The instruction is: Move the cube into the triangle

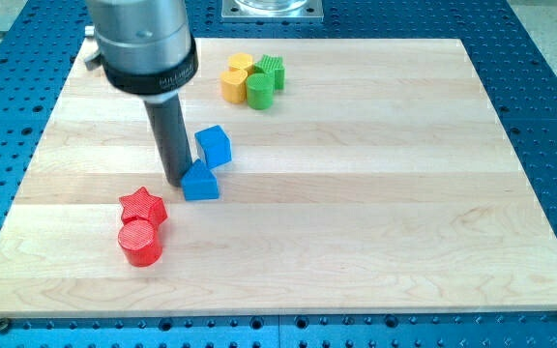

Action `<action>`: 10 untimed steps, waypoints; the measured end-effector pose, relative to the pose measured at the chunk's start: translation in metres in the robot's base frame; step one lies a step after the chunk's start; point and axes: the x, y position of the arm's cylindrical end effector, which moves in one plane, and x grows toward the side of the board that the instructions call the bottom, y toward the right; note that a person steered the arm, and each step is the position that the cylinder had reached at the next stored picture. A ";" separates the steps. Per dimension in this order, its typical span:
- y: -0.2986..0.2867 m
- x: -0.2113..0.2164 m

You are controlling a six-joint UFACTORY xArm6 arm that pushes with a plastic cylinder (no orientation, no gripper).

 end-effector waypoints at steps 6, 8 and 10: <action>0.044 -0.069; 0.076 -0.042; 0.074 -0.006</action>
